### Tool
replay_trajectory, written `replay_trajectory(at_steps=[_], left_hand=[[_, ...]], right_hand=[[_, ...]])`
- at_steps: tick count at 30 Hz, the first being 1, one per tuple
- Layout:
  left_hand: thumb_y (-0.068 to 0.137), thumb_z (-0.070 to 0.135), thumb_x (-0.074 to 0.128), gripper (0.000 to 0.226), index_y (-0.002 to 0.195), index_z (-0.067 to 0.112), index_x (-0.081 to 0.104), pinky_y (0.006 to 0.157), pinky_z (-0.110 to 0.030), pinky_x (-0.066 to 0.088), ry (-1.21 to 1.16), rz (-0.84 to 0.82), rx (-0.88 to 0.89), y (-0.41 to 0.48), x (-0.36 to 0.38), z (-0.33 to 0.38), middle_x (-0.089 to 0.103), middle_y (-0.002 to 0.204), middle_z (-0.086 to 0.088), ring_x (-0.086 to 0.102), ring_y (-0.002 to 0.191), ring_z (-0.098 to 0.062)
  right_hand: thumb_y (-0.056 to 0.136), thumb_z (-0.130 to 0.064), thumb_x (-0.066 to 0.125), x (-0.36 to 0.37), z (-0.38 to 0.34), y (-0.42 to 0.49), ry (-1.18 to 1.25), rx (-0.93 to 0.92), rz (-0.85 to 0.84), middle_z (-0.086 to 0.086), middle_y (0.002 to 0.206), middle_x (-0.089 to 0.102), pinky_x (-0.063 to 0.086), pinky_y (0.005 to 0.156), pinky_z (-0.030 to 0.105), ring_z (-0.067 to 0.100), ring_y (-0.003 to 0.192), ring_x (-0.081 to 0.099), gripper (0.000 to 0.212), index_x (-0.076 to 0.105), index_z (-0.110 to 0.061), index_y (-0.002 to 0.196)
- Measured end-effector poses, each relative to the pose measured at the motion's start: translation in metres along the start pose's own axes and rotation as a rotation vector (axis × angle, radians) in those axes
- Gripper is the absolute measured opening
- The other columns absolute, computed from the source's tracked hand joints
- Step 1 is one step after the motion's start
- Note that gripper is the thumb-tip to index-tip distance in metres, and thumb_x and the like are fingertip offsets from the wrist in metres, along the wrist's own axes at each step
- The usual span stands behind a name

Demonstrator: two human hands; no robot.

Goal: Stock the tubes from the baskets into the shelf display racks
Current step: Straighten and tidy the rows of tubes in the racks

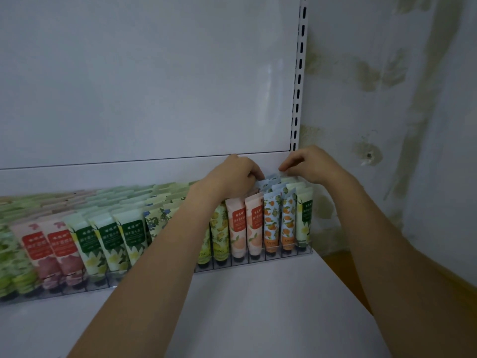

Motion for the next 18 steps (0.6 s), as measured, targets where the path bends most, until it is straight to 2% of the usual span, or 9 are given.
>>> replay_trajectory(at_steps=[6,9,12,18], left_hand=[[0.092,0.004,0.035,0.039,0.117,0.014,0.064,0.102,-0.040,0.039,-0.006,-0.023,-0.014,0.0001,0.0026,-0.0017,0.062,0.122,-0.005,0.047,0.119,-0.025],[0.091,0.004,0.036,0.039,0.117,0.013,0.064,0.102,-0.040,0.040,-0.007,-0.020,-0.013,0.0002,0.0025,-0.0008,0.063,0.121,-0.006,0.048,0.119,-0.025],[0.091,0.004,0.035,0.039,0.117,0.013,0.064,0.103,-0.039,0.039,-0.004,-0.021,-0.015,0.0000,0.0027,-0.0006,0.063,0.121,-0.005,0.047,0.119,-0.025],[0.092,0.004,0.036,0.038,0.117,0.014,0.064,0.102,-0.039,0.040,-0.005,-0.021,-0.017,-0.0010,0.0022,0.0001,0.063,0.122,-0.004,0.050,0.116,-0.025]], right_hand=[[0.084,-0.010,0.065,0.0043,0.0032,0.0038,0.022,0.008,-0.007,-0.004,0.090,0.061,0.041,0.073,0.021,0.010,0.087,0.055,0.014,0.070,-0.021,0.091],[0.084,-0.011,0.064,0.0051,0.0044,0.0049,0.017,0.015,-0.011,-0.006,0.085,0.060,0.039,0.059,0.018,0.006,0.078,0.053,0.013,0.069,-0.022,0.089],[0.085,-0.010,0.064,0.0049,0.0060,0.0065,0.015,0.023,0.004,-0.007,0.082,0.059,0.038,0.054,0.018,0.006,0.073,0.052,0.013,0.070,-0.017,0.094],[0.086,-0.010,0.062,0.0069,0.0051,0.0059,-0.010,0.025,-0.003,-0.006,0.082,0.059,0.037,0.052,0.017,0.006,0.068,0.051,0.014,0.070,-0.016,0.096]])
Point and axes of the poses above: each hand's wrist, its own y-axis towards the middle knuckle, its own x-axis out of the palm, z = x × y, the point moved 7 cm from there along y, towards the middle knuckle
